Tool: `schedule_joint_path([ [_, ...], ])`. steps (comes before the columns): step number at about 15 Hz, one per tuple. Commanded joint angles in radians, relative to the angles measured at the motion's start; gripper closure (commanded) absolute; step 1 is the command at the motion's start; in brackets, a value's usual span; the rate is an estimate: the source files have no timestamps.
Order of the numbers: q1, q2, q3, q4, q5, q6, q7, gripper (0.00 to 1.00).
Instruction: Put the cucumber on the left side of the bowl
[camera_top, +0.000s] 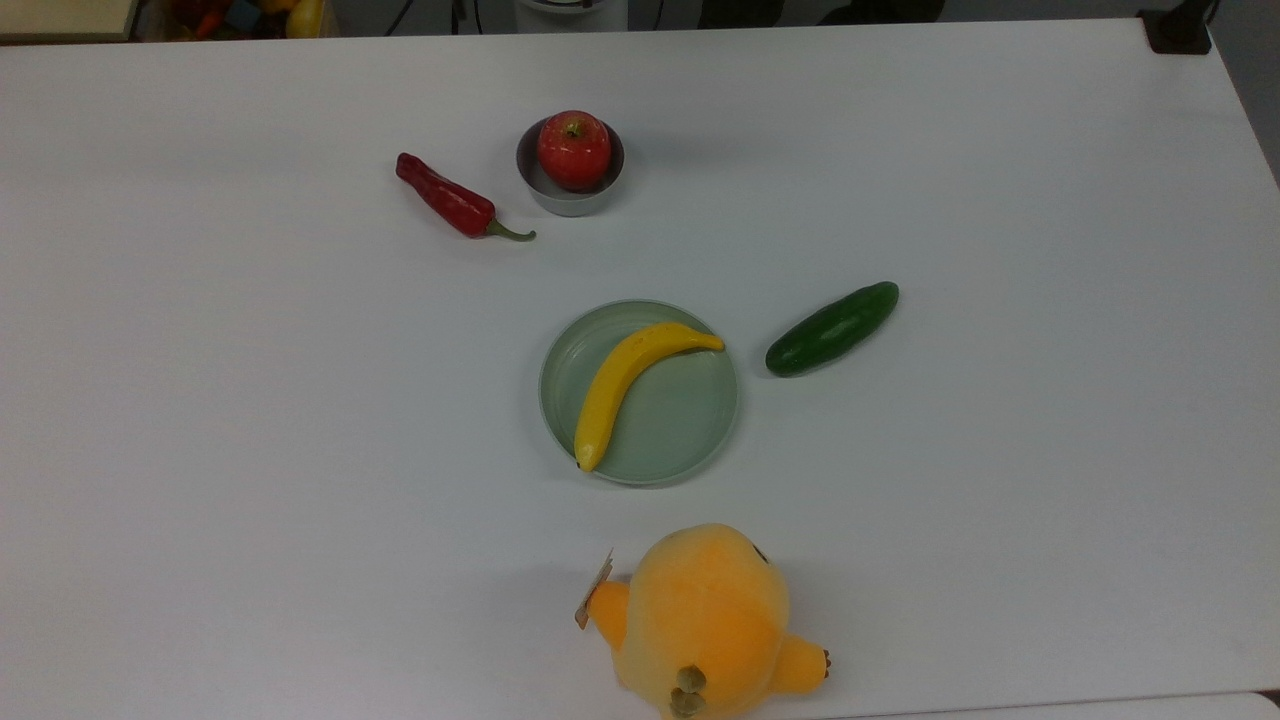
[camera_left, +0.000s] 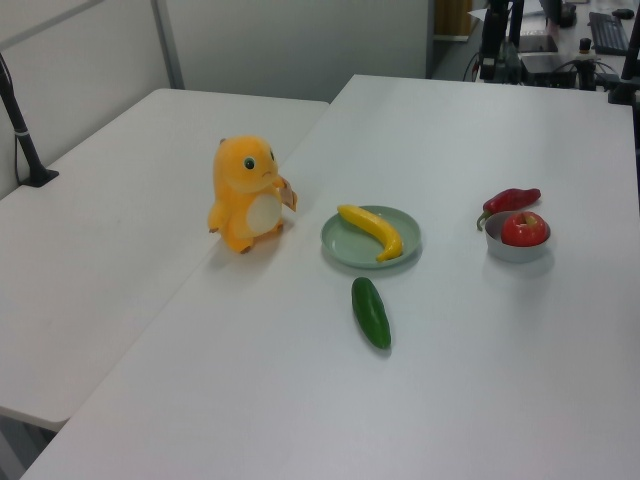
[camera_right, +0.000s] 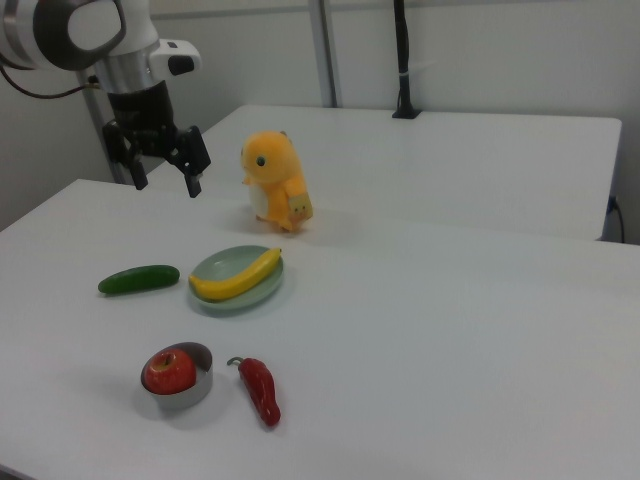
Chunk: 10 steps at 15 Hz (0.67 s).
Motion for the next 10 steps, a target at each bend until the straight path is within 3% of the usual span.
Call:
schedule_joint_path([
  [1, 0.042, -0.001, -0.005, -0.029, 0.003, -0.007, -0.003, 0.00],
  [10, 0.044, 0.060, 0.076, -0.005, 0.005, 0.005, 0.311, 0.00],
])
